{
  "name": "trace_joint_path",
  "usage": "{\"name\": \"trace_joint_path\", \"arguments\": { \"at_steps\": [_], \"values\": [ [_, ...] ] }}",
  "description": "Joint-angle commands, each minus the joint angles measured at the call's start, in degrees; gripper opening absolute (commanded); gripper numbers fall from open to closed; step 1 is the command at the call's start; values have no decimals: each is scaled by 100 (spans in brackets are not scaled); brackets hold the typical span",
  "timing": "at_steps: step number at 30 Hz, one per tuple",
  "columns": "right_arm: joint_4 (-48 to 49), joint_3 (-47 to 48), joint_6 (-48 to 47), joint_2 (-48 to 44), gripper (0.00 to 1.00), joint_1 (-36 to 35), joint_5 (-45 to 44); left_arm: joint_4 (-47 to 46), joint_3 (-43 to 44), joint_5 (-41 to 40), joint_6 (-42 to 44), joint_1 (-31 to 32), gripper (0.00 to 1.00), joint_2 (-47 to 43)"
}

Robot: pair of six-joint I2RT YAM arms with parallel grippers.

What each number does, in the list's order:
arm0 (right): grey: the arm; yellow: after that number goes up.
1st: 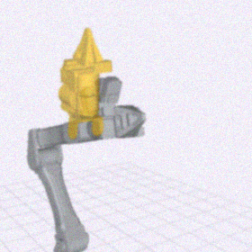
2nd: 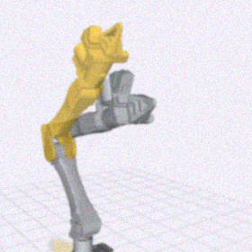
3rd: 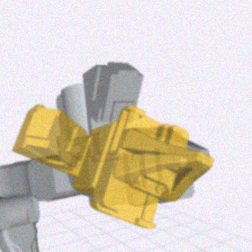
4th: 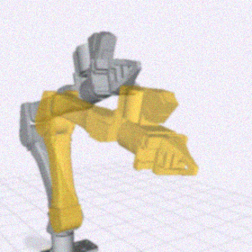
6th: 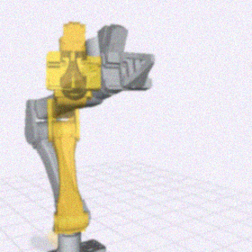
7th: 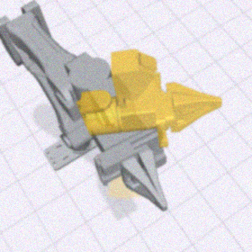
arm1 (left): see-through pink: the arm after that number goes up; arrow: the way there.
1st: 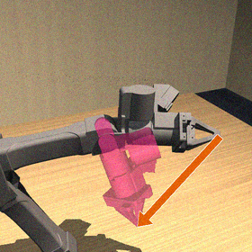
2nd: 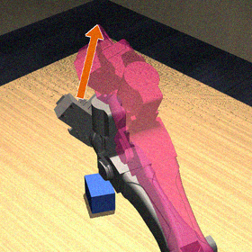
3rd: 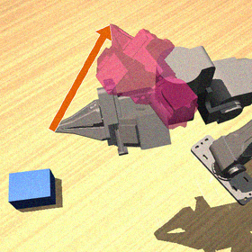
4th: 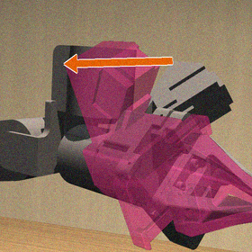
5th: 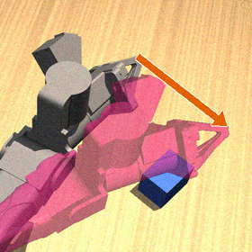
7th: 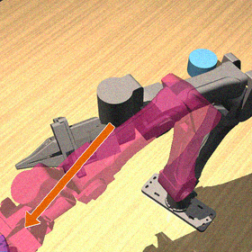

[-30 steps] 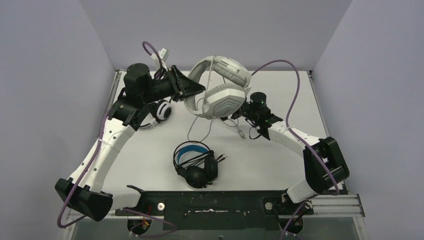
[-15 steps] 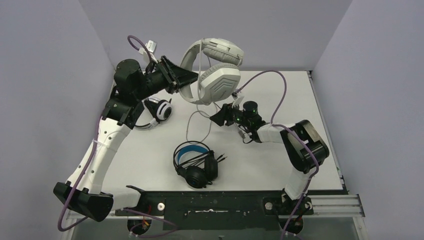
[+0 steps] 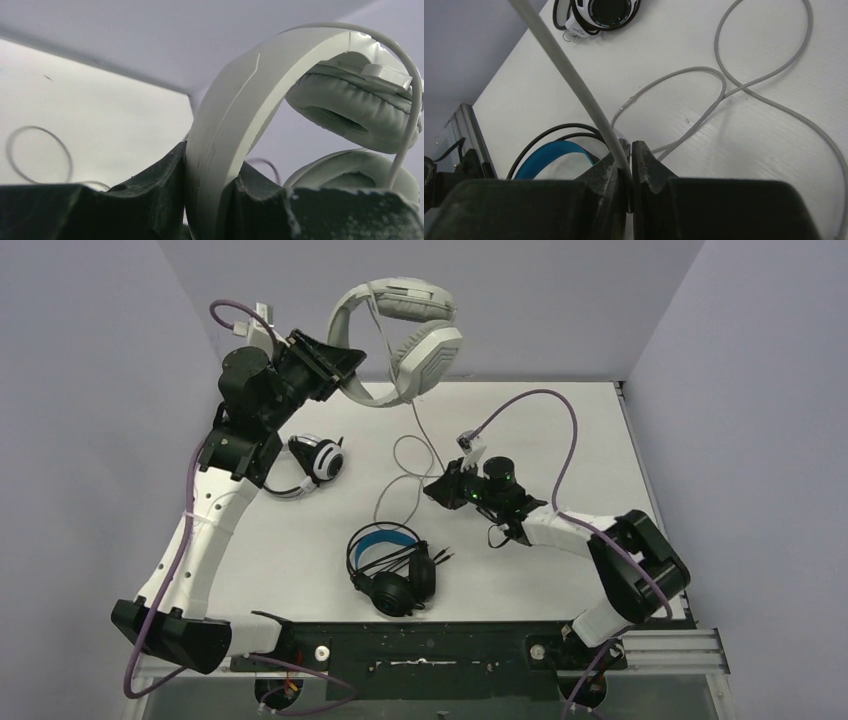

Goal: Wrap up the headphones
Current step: Wrap the headphones cable around the headphones.

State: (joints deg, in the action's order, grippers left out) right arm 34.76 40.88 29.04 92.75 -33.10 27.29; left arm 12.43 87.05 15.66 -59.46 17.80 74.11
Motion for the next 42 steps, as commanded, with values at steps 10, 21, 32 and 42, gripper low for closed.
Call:
{"name": "trace_joint_path", "arguments": {
  "at_steps": [10, 21, 32, 42],
  "values": [
    [-4303, 168, -1708, -2697, 0, -1384, -2049, -1155, 436, -3739, 2088, -151, 0, 552],
    [-6684, 1943, -2465, -3676, 0, -2764, -3900, -1706, -82, -4040, 4229, 75, 0, 604],
    [-7985, 4699, -3829, -2396, 0, -2743, -4915, -715, -768, -4584, 5197, 1644, 0, 80],
    [-8287, 5456, -4600, -2142, 0, -2157, -5250, 799, -384, -2773, 5548, 1919, 0, -104]
  ]
}}
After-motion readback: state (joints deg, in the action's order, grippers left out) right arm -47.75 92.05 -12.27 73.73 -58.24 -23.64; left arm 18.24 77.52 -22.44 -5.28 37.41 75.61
